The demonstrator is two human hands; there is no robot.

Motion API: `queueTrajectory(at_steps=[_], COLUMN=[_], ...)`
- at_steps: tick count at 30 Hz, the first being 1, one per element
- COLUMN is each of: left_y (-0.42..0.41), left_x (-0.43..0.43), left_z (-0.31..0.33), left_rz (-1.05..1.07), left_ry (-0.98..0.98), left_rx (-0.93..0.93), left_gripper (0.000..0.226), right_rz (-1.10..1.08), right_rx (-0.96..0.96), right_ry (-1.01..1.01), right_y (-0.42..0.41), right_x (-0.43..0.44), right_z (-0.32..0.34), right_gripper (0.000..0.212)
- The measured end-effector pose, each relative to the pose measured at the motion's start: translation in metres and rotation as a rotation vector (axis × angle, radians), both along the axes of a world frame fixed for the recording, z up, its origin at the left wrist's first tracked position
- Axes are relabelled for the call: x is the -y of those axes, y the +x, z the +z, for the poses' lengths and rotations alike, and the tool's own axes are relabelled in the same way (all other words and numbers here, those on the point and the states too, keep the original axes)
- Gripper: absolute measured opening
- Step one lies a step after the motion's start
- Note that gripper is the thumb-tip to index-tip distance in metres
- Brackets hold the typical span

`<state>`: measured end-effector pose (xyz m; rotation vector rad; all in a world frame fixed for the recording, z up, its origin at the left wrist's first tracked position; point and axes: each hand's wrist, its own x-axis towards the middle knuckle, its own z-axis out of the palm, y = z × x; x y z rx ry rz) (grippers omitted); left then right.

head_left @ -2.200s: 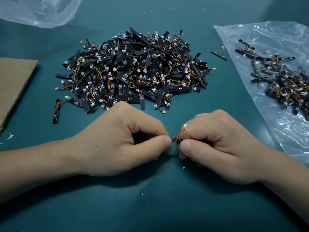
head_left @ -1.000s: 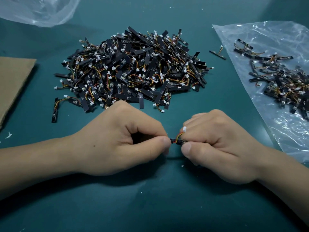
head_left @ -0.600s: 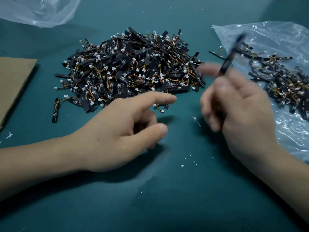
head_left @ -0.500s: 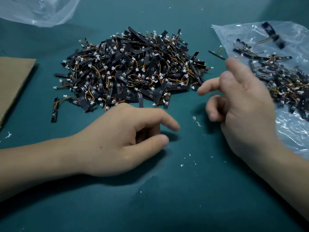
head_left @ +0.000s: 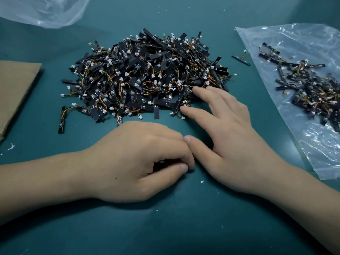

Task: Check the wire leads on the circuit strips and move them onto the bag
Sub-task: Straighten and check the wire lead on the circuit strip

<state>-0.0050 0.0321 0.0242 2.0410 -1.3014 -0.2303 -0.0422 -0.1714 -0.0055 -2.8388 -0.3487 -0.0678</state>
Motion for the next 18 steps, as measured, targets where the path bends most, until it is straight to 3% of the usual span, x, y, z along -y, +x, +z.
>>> queueTrajectory(at_steps=[6, 11, 16, 18], left_y=[0.007, 0.012, 0.013, 0.013], left_x=[-0.005, -0.007, -0.006, -0.007], left_z=[-0.015, -0.019, -0.020, -0.021], left_rz=[-0.022, 0.048, 0.110, 0.132], left_ry=[0.074, 0.004, -0.031, -0.032], left_rx=[0.063, -0.028, -0.091, -0.112], left_gripper=[0.018, 0.014, 0.014, 0.014], right_rz=[-0.037, -0.083, -0.172, -0.191], right_rx=[0.119, 0.372, 0.262, 0.269], right_ry=[0.180, 0.426, 0.573, 0.577], right_y=[0.001, 0.005, 0.004, 0.004], right_x=[0.004, 0.014, 0.017, 0.016], right_z=[-0.004, -0.003, -0.008, -0.008], right_gripper=[0.055, 0.029, 0.037, 0.031])
